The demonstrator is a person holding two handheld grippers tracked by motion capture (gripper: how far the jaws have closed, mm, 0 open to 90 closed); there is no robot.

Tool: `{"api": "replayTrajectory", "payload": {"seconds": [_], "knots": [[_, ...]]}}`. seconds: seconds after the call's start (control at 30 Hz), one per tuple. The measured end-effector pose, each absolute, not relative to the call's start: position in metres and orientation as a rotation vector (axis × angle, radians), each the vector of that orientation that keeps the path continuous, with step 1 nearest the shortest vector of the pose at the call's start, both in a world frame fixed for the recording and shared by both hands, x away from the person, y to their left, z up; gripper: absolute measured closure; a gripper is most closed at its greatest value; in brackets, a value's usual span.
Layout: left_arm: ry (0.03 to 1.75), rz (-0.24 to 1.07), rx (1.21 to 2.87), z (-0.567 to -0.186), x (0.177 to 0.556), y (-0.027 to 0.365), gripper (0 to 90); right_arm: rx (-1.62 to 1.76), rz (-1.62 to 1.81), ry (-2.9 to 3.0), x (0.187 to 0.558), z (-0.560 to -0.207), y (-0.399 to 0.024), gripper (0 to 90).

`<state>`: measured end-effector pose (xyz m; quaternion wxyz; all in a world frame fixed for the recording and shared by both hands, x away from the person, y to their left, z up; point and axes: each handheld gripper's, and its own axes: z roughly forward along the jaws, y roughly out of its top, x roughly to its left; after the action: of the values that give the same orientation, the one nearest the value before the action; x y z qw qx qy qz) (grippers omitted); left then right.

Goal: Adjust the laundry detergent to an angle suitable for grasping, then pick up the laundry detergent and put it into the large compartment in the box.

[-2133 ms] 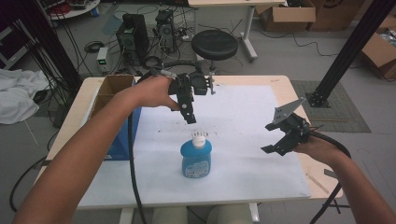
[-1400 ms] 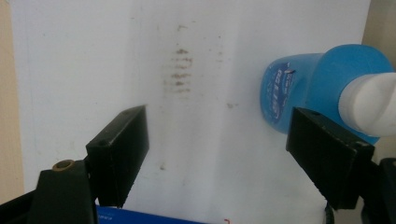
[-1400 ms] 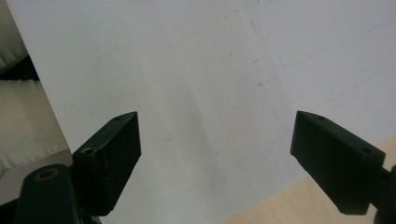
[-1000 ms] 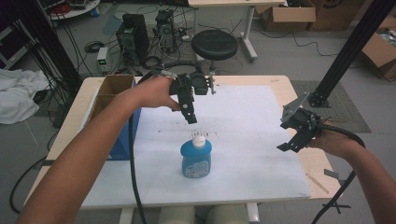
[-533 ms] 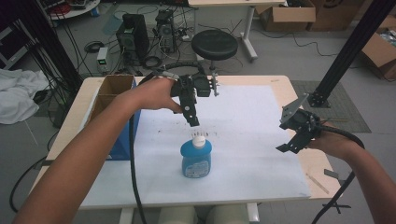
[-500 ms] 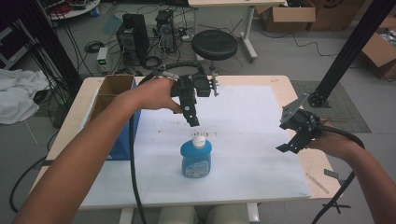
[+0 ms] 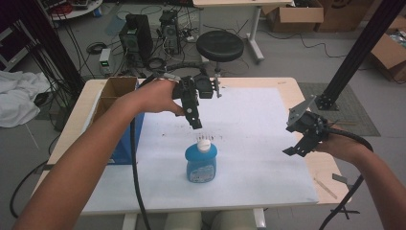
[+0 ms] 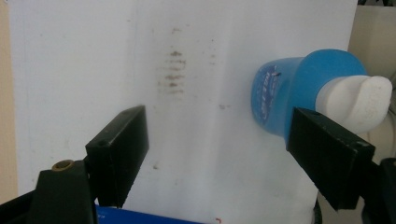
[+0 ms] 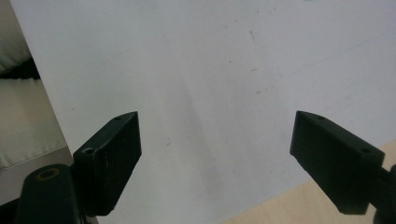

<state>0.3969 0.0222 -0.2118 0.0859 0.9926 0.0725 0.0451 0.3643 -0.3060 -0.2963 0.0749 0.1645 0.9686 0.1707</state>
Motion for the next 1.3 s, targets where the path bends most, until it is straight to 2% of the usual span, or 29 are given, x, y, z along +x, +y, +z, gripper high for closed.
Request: {"api": "replayTrajectory", "payload": {"seconds": [0.63, 1.3], "knots": [[0.239, 0.109, 2.94, -0.209, 0.392, 0.023, 21.4, 0.483, 0.514, 2.91, 0.364, -0.3, -0.306, 16.2], [0.197, 0.06, 2.904, -0.204, 0.358, 0.022, 20.8, 0.457, 0.523, 2.921, 0.361, -0.303, -0.304, 16.1]]}}
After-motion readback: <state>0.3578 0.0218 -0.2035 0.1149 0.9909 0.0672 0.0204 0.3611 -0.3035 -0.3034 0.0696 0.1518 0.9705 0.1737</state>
